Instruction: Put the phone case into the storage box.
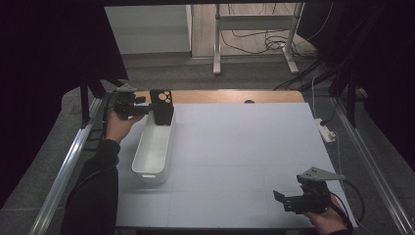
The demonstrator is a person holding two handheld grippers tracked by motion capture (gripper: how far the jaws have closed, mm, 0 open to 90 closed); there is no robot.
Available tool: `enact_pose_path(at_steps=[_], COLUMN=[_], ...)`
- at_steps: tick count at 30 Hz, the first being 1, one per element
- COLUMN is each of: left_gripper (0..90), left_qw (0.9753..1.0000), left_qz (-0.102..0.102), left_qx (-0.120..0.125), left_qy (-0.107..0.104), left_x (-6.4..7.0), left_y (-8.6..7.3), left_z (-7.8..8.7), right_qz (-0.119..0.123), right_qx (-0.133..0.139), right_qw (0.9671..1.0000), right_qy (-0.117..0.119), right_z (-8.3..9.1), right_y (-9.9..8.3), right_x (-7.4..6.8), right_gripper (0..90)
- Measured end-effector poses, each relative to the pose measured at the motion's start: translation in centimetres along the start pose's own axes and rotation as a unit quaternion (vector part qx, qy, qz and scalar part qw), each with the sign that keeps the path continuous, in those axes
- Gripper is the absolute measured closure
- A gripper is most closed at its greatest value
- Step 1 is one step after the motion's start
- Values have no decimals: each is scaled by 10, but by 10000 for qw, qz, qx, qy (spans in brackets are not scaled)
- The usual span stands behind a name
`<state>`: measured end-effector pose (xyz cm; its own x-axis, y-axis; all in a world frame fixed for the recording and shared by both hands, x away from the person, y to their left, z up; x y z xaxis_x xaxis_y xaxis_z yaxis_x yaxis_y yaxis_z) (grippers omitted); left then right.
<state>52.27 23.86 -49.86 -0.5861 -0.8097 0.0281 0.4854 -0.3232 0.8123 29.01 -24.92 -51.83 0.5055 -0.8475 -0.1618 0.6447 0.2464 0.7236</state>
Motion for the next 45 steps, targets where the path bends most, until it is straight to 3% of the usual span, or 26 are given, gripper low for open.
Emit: enact_pose_path(at_steps=[16, 26, 33, 45], left_gripper=[195, 145, 87, 9], left_qw=[9989, 9991, 9988, 9995], left_qz=[308, 238, 307, 217], left_qx=[225, 219, 201, 121], left_qy=[-265, -278, -312, -172], left_x=[15, 23, 29, 43], left_y=[-5, -8, -12, -16], left_z=[14, 23, 27, 36], right_qz=[15, 5, 19, 69], right_qx=[-13, -9, -16, 8], right_qw=[10000, 10000, 10000, 10000], right_qy=[-10, -6, 6, 27], right_z=[0, 0, 0, 0], right_y=[0, 0, 0, 0], right_x=[0, 0, -1, -2], right_gripper=[0, 0, 0, 0])
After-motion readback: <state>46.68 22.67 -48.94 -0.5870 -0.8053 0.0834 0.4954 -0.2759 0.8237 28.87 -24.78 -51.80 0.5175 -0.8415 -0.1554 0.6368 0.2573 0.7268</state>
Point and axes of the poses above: each handheld gripper's, and its own axes: z roughly backward along the jaws, y roughly out of its top, x roughly to its right, the point moved 9 cm from there along -z, roughly forward along the jaws, and after that the axes turned 6 degrees about -z, right-handed, at the moved point
